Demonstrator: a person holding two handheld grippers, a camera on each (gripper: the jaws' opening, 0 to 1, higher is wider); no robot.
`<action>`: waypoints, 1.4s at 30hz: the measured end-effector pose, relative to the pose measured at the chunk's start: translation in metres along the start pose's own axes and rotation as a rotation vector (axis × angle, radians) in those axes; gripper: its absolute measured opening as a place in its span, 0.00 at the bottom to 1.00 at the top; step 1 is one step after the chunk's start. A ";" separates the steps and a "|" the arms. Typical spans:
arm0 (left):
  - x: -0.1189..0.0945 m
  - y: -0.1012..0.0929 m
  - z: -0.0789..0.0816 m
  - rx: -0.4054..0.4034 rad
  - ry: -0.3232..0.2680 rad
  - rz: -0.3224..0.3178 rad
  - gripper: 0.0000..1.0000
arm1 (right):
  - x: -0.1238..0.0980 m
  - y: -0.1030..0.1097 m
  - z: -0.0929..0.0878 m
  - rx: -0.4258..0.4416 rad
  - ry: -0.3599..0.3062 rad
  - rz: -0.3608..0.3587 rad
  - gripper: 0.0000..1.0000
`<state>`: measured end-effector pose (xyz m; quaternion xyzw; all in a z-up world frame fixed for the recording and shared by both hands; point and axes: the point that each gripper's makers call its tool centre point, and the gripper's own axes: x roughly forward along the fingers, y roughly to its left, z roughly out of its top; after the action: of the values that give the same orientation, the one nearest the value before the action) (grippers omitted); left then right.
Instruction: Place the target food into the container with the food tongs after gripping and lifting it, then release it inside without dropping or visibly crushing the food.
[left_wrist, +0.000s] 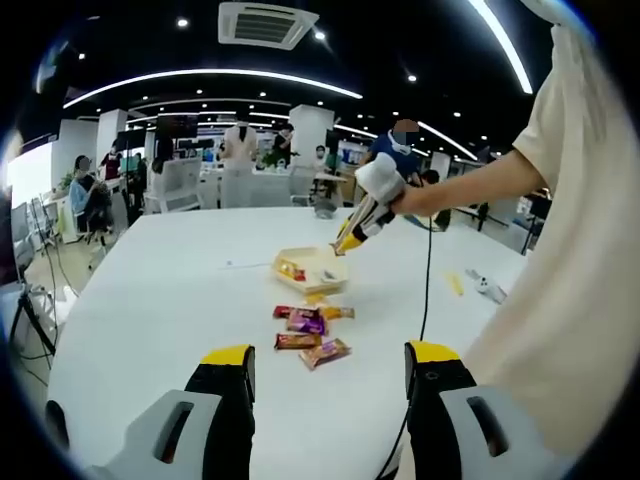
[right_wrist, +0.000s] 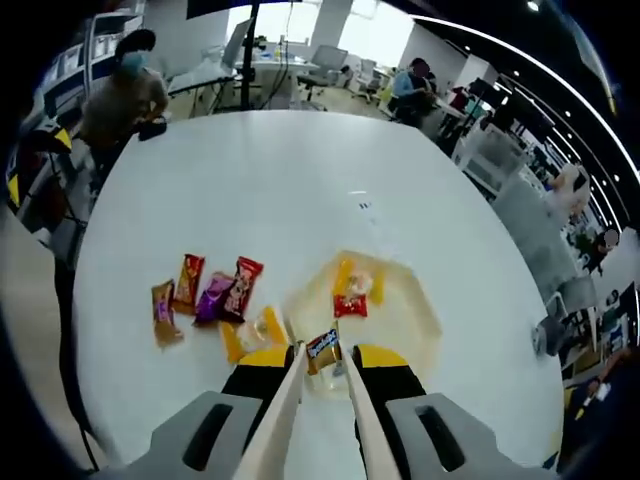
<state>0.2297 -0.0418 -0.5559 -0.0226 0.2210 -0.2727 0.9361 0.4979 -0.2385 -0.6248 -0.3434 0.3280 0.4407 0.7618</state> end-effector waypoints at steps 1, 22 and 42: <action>0.000 0.000 0.000 0.000 -0.002 0.000 0.60 | -0.001 -0.001 0.001 -0.003 -0.002 -0.003 0.23; -0.003 0.005 0.004 0.003 -0.014 0.015 0.60 | -0.008 -0.029 0.029 -0.024 -0.034 -0.050 0.23; -0.003 0.007 0.000 -0.011 -0.008 0.021 0.60 | -0.007 -0.054 0.042 -0.032 -0.049 -0.080 0.23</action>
<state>0.2313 -0.0345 -0.5560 -0.0267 0.2188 -0.2613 0.9397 0.5524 -0.2279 -0.5838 -0.3575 0.2881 0.4232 0.7810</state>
